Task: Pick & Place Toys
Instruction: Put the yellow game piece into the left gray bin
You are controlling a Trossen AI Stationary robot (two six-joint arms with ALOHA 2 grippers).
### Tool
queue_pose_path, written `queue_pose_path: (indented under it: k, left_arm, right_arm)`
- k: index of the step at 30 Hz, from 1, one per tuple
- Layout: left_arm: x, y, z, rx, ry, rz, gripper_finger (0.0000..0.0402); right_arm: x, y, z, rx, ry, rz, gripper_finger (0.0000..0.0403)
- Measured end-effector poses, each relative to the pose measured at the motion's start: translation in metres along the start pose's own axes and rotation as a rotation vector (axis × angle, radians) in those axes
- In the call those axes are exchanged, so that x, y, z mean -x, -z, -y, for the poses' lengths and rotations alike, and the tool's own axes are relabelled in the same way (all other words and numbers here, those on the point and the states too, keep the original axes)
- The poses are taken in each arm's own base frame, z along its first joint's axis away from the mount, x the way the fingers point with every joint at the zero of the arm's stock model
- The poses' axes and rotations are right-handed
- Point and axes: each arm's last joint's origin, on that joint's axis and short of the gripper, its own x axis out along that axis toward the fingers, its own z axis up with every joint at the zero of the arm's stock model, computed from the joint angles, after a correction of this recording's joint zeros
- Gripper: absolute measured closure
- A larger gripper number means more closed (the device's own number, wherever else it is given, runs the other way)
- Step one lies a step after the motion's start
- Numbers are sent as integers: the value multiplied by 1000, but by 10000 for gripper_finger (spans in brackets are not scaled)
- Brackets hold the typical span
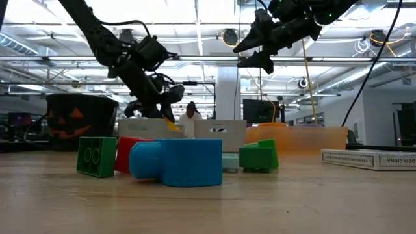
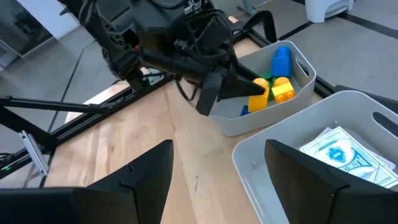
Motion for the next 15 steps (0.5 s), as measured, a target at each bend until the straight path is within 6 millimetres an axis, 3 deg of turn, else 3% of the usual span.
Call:
queue_pose_path:
  k: [15]
  left_arm:
    - [-11,1,-11,-48,-21,-33,294]
  right_arm:
    - [0,0,0,2,6,0,161]
